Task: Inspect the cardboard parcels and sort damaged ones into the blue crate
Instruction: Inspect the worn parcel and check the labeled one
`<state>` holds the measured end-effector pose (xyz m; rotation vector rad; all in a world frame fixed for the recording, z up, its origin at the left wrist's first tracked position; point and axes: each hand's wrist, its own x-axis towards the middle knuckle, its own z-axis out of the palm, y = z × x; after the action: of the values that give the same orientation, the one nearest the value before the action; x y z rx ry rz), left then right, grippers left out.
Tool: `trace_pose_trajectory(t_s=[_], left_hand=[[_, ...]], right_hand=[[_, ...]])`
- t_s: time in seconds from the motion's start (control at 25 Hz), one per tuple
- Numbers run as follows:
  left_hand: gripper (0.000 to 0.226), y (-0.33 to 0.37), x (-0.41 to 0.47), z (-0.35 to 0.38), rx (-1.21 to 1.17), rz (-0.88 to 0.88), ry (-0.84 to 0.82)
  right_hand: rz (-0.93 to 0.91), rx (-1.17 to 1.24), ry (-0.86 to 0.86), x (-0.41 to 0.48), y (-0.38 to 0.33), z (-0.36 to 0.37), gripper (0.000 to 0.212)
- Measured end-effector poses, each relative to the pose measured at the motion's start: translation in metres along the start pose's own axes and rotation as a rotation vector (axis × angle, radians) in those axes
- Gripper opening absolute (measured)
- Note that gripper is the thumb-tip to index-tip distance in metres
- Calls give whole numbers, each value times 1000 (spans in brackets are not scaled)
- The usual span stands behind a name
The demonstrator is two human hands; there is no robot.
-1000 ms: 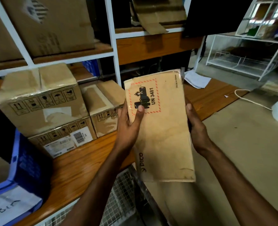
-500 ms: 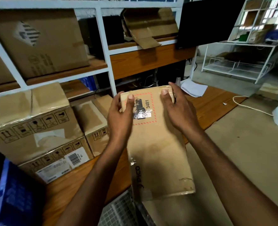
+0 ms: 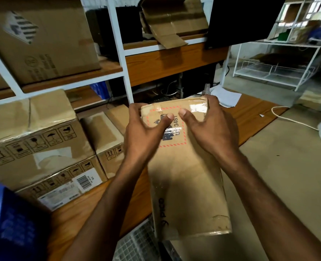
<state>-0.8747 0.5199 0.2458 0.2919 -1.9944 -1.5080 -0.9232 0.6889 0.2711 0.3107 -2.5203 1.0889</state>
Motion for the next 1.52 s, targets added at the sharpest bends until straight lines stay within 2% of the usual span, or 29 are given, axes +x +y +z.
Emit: trace_pose_trajectory(t_s=[0.16, 0.32, 0.4, 0.48, 0.52, 0.6, 0.68, 0.76, 0.84, 0.92, 1.0, 1.08, 1.2, 1.28, 1.36, 1.44, 1.52], left_hand=[[56, 0, -12, 2, -32, -4, -26], [50, 3, -20, 4, -55, 33, 3], [75, 0, -29, 0, -69, 32, -149], [101, -7, -33, -2, -68, 71, -228], [105, -10, -33, -2, -78, 74, -221], [109, -9, -37, -2, -86, 48, -221], [104, -10, -41, -3, -88, 42, -260], [88, -14, -39, -3, -124, 58, -217], [74, -17, -41, -2, -134, 66, -149], [58, -20, -48, 2, -65, 99, -86], [48, -24, -52, 7, -25, 165, 20], [47, -26, -49, 9, -55, 149, 31], [58, -22, -49, 8, -121, 48, -84], [64, -19, -50, 9, -71, 73, -83], [68, -21, -49, 10, -80, 54, -77], [83, -21, -48, 9, -31, 43, -106], [88, -24, -45, 13, -4, 52, -95]], right_hand=[[24, -11, -24, -11, -3, -3, 71], [25, 56, -29, -17, 3, -5, 77], [17, 148, -134, -27, 13, -8, 91], [0, 215, -109, -32, 18, -7, 97], [-1, 238, -75, -30, 22, -5, 94], [2, 321, -140, -27, 24, -5, 92], [-2, 408, -227, -32, 26, -1, 95], [-23, 371, -109, -40, 27, 8, 91], [-30, 346, -17, -46, 27, 15, 77], [-13, 438, -17, -48, 30, 16, 52], [2, 411, 122, -45, 32, 17, 39], [29, 362, 185, -41, 37, 17, 38], [56, 458, -31, -41, 38, 15, 36], [29, 394, -8, -39, 39, 13, 39], [37, 379, -20, -37, 39, 12, 47], [56, 360, -160, -39, 37, 9, 66], [42, 332, -142, -34, 38, 9, 76]])
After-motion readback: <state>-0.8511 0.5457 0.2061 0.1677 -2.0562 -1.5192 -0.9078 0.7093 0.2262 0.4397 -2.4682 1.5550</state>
